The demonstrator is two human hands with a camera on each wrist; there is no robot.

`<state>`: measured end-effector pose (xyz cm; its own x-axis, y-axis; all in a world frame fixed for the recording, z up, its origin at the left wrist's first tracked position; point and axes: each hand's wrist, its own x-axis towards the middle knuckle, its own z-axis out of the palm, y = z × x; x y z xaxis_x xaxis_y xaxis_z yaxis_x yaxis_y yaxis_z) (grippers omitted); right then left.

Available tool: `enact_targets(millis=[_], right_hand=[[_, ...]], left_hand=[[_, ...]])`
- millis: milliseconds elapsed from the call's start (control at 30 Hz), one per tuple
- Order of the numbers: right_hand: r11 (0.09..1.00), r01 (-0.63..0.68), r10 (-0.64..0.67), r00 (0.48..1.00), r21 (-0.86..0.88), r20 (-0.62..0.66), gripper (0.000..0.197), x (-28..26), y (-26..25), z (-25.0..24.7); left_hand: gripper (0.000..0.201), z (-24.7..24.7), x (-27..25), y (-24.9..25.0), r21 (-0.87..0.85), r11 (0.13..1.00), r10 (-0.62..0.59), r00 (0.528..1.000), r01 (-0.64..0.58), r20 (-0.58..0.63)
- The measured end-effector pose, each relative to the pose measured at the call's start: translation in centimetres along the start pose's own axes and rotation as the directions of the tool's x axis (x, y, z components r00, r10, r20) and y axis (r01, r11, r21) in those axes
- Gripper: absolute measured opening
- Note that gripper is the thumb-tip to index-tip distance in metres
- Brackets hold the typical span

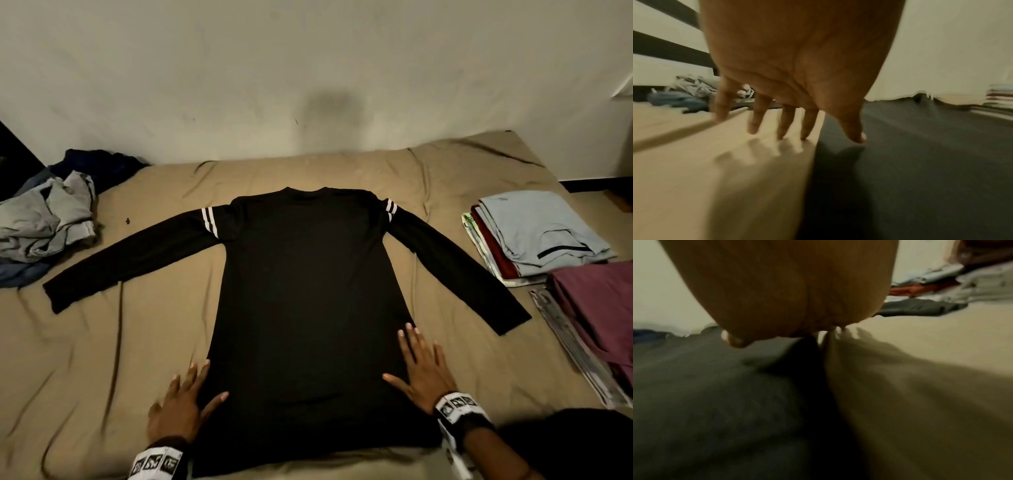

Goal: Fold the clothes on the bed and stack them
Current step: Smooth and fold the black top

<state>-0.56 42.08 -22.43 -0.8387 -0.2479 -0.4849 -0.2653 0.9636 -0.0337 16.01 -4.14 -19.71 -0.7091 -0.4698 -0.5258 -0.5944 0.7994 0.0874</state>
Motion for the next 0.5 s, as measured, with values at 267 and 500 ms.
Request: enact_targets(millis=[267, 500], right_hand=[[0.979, 0.204, -0.203, 0.975, -0.004, -0.094, 0.107, 9.1, -5.0, -7.5], [0.892, 0.319, -0.336, 0.942, -0.321, 0.001, 0.114, 19.6, 2.4, -11.5]], left_hand=[[0.105, -7.0, 8.1, 13.2, 0.178, 0.924, 0.363, 0.922, -0.338, -0.132], [0.135, -12.8, 23.4, 16.6, 0.246, 0.874, 0.408, 0.908, -0.418, 0.095]])
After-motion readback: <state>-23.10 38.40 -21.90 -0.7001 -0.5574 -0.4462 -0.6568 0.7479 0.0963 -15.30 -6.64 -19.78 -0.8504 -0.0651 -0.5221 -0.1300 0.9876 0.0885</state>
